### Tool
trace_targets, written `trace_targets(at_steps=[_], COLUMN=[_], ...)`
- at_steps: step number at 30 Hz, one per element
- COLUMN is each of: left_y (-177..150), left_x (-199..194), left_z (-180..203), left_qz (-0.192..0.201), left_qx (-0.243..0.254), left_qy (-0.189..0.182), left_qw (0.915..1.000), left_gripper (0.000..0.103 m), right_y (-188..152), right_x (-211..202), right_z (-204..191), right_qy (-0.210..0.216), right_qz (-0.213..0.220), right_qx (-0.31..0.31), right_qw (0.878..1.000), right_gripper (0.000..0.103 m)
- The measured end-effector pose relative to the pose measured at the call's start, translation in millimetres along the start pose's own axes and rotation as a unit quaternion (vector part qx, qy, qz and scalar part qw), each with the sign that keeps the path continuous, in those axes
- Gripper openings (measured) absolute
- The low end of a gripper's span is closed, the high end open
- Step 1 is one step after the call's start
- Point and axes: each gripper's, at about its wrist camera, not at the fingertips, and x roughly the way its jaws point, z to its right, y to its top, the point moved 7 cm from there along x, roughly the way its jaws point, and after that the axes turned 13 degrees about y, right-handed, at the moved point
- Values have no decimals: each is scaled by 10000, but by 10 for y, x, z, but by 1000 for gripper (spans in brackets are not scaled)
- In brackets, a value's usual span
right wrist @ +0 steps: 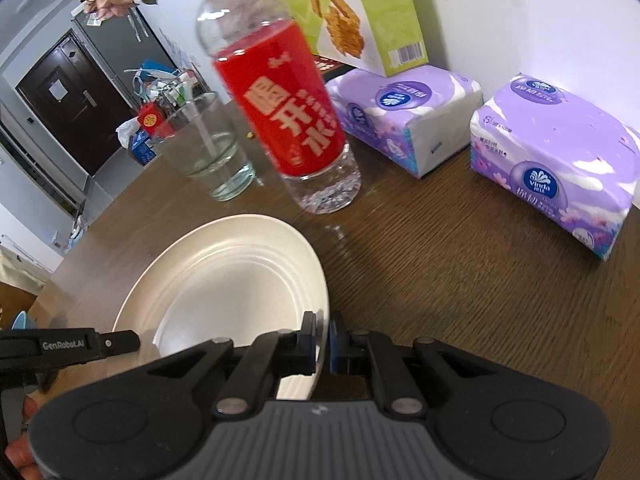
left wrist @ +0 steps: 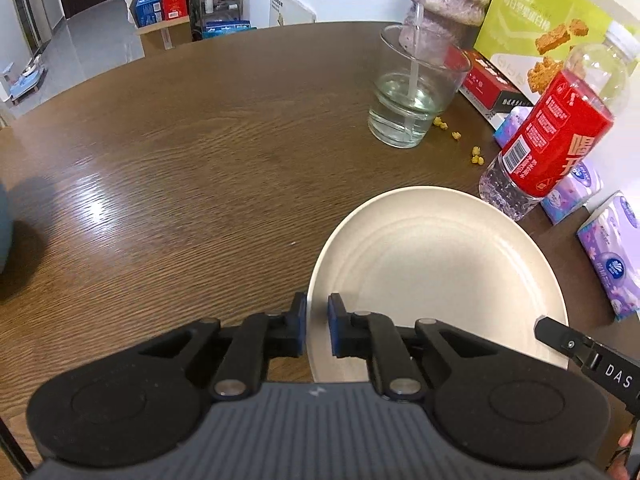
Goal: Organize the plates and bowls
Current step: 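Carry both held cream plates back toward the blue bowls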
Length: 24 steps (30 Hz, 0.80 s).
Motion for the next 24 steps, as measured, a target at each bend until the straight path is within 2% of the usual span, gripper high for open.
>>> trace_targets(at_steps=[9, 24], left_y=[-243, -878], left_x=[-308, -824], left_z=[-442, -1354], left_qz=[139, 291], left_qx=[-78, -360], left_qy=[59, 309], left_qw=[9999, 9984], left_gripper=[12, 12], right_y=[-272, -998], right_x=[-205, -446], right_z=[-429, -1156], right_qy=[121, 479], right_qz=[120, 100], right_qx=[-134, -293], right_qw=[9998, 9984], right_gripper=[6, 6])
